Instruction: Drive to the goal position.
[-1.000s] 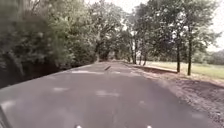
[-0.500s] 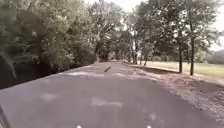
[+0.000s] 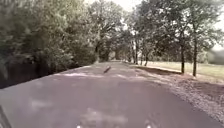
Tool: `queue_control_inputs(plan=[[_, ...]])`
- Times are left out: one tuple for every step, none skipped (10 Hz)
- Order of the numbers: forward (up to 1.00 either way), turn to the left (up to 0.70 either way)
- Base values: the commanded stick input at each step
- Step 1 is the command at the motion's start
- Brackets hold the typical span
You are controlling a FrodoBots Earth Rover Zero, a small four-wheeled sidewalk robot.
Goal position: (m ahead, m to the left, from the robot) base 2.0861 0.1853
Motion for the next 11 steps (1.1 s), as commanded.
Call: queue_control_inputs(plan=[[0.7,0.0],[0.7,0.0],[0.7,0.0],[0.7,0.0],[0.7,0.0],[0.7,0.0],[0.7,0.0],[0.7,0.0],[0.7,0.0],[0.7,0.0],[0.7,0.0]])
